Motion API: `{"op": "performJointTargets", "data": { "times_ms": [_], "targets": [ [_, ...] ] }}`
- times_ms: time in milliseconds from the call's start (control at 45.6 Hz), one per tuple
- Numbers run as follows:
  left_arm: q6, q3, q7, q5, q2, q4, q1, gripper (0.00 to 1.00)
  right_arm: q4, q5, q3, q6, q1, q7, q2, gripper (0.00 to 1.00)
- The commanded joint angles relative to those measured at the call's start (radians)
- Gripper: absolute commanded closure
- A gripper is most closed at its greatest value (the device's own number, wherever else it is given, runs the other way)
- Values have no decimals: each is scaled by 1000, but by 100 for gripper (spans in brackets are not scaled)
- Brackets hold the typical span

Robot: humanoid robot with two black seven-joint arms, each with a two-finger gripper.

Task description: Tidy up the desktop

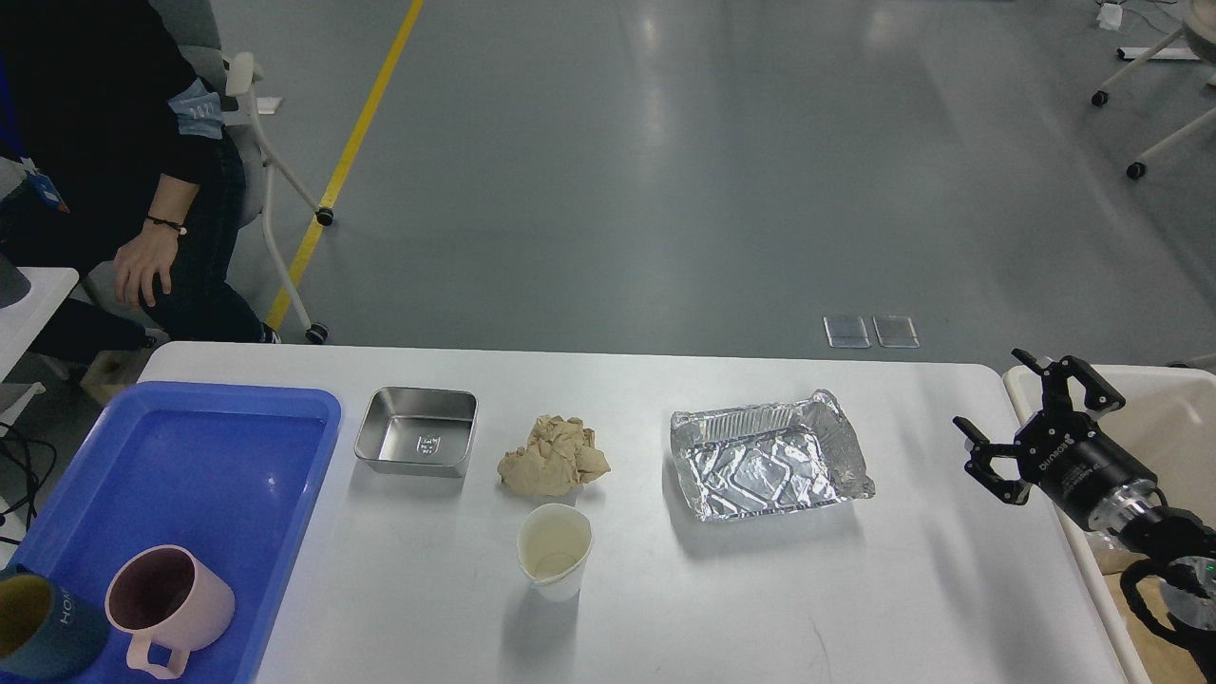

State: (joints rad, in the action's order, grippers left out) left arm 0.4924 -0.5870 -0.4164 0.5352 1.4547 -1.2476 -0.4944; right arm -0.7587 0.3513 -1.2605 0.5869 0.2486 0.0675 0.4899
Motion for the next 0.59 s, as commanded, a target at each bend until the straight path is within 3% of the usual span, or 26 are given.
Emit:
{"op": "performJointTargets", "data": {
  "times_ms": [0,154,329,417,571],
  "targets": [
    [3,-2,-36,0,13,0,-6,3,2,0,1,1,1,0,-2,0],
    [3,1,-139,12,4,22,-7,3,6,0,0,-1,0,2,-2,0],
    [29,1,-124,19,-16,24,0,3,9,0,0,1,0,2,-2,0],
    [31,0,-53,20,-14,24,-9,3,9,0,0,1,0,2,-4,0],
    [22,-10,142,19,-14,22,-49,1,9,0,0,1,0,2,-4,0]
  ]
}}
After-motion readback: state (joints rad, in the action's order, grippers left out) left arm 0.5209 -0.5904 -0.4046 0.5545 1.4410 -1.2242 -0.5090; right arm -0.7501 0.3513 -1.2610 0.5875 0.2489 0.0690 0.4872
